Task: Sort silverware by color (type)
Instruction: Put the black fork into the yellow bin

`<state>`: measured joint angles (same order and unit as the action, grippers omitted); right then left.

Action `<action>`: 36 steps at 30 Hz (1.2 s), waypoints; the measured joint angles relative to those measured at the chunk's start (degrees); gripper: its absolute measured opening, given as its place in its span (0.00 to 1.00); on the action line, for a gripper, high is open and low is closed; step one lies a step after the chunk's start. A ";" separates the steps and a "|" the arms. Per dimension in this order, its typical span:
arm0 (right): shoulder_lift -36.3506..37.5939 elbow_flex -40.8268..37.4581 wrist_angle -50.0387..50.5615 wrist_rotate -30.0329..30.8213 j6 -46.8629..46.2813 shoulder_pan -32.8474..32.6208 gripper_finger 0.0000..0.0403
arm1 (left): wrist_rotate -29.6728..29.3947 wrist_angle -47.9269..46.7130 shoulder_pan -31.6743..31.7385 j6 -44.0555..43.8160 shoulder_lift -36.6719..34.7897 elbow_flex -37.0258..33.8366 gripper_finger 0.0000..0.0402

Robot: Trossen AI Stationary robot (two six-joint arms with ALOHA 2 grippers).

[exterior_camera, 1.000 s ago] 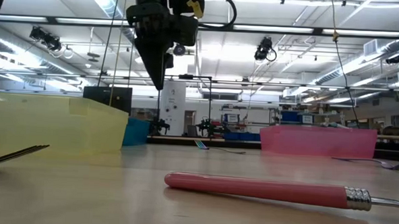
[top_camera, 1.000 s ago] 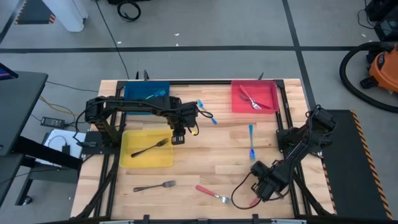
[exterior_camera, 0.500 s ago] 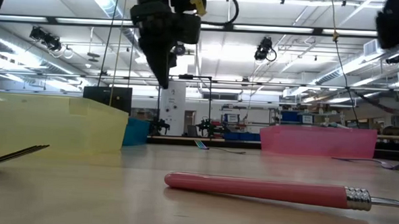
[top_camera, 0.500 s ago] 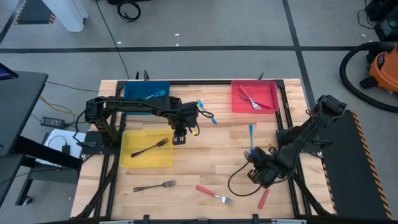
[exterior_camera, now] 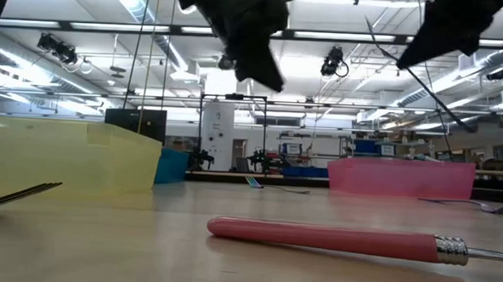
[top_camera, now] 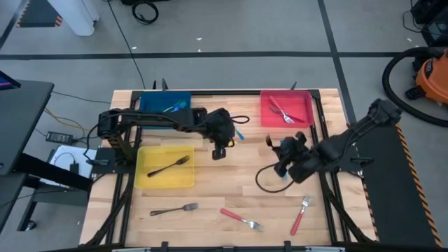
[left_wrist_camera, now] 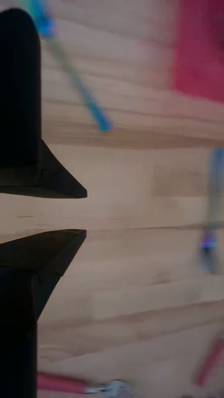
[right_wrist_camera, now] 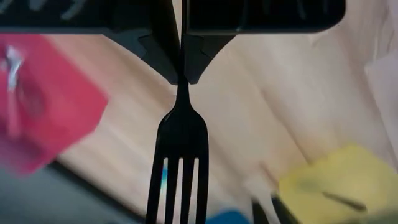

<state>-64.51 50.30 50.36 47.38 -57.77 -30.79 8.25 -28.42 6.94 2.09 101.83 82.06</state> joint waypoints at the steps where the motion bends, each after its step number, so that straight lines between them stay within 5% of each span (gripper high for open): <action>1: 0.77 0.00 -1.04 0.90 2.30 0.62 0.03 | 0.00 2.32 0.00 -0.04 0.33 0.04 0.23; 15: 7.54 0.07 -23.68 4.17 36.62 5.39 0.03 | 0.08 16.97 0.36 -2.95 3.21 0.04 0.23; 36: 6.49 0.07 -26.30 2.45 41.65 11.18 0.03 | 0.63 34.70 0.18 0.40 8.27 0.00 0.31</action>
<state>-58.02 50.37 24.05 49.83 -16.12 -19.62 8.88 6.28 7.12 2.49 110.09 82.06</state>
